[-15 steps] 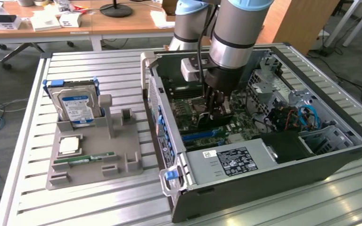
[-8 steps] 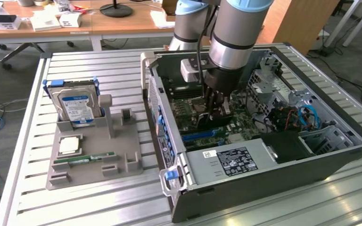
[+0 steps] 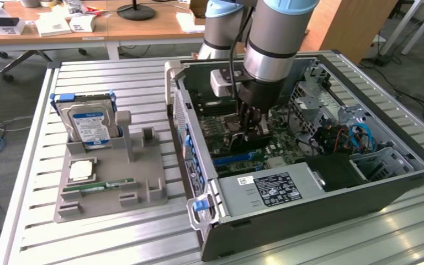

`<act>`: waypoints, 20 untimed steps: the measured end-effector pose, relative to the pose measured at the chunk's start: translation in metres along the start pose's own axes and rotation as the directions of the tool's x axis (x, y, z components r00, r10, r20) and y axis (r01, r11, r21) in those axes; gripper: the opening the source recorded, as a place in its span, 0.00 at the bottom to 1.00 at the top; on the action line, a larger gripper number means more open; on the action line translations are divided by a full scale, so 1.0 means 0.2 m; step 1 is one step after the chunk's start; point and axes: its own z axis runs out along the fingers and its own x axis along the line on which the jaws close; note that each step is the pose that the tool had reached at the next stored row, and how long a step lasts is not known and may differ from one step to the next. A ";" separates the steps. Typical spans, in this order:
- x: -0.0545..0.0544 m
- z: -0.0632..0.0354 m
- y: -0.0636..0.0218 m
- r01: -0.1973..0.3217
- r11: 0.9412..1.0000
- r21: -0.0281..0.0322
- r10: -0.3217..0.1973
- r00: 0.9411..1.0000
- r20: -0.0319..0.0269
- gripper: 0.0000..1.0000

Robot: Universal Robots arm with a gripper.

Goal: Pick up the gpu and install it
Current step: 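Insert the gpu into the slot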

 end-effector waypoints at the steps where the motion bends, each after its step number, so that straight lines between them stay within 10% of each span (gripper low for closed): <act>1: 0.00 0.003 0.000 0.000 1.000 0.000 0.000 1.000 0.000 0.26; 20: 0.00 0.049 0.008 0.000 1.000 0.000 0.000 1.000 0.000 0.26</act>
